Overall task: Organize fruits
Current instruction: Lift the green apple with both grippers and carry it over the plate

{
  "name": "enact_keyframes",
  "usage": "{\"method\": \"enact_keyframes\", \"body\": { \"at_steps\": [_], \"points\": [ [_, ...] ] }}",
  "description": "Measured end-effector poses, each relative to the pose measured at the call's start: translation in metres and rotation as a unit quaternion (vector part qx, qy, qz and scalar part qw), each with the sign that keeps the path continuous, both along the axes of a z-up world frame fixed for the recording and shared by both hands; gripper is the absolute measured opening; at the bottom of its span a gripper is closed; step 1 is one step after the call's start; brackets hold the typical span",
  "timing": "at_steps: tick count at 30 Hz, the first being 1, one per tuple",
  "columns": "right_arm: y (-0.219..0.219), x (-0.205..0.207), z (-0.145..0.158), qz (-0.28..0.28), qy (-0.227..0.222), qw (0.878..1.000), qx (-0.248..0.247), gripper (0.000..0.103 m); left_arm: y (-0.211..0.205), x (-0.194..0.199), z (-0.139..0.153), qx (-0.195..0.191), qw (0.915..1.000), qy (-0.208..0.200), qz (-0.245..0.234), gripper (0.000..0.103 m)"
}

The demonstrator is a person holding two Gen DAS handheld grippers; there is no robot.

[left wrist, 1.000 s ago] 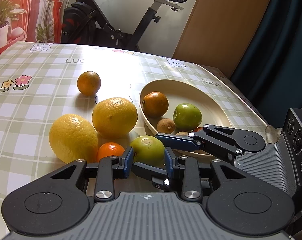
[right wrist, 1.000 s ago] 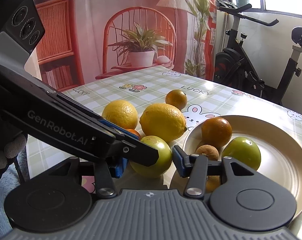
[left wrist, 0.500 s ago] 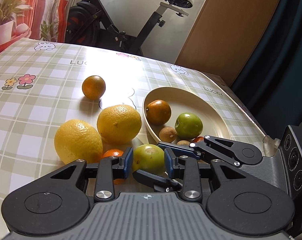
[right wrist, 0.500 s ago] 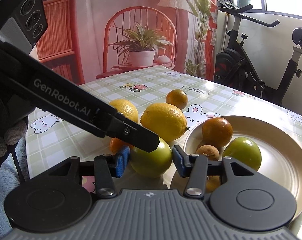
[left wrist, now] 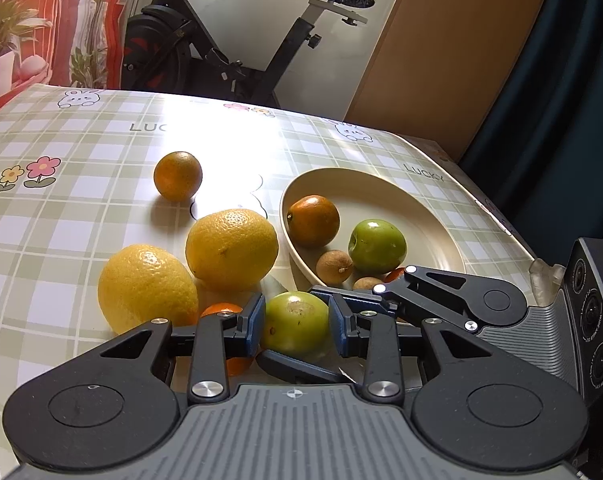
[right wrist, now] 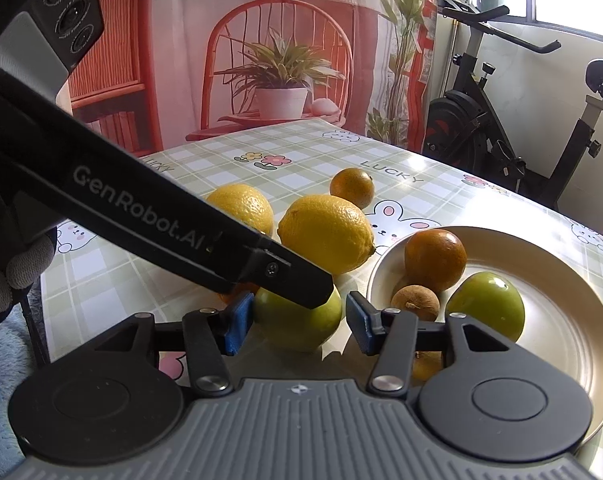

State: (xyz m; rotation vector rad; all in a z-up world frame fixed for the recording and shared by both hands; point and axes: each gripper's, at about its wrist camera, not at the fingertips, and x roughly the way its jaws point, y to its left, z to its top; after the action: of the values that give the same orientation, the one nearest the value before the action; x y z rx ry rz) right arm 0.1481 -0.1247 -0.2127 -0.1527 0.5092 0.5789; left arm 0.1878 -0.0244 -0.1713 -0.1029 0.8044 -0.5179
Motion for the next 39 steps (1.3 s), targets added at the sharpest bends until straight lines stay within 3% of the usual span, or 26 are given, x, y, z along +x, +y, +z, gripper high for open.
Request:
{"method": "enact_keyframes", "body": {
  "at_steps": [16,26,39],
  "points": [
    [0.005,0.0,-0.003,0.007,0.004,1.0,-0.018,0.05,0.001,-0.004,-0.002,-0.011,0.9999,0.013,0.002,0.039],
    [-0.004,-0.002,0.0,-0.003,-0.002,1.0,0.017,0.049,-0.002,-0.004,-0.001,-0.015,0.9998,0.01,-0.003,0.043],
    [-0.016,-0.012,0.008,-0.019,-0.012,0.999,0.03,0.049,-0.014,-0.008,0.011,0.007,0.9998,-0.003,-0.017,0.042]
  ]
}}
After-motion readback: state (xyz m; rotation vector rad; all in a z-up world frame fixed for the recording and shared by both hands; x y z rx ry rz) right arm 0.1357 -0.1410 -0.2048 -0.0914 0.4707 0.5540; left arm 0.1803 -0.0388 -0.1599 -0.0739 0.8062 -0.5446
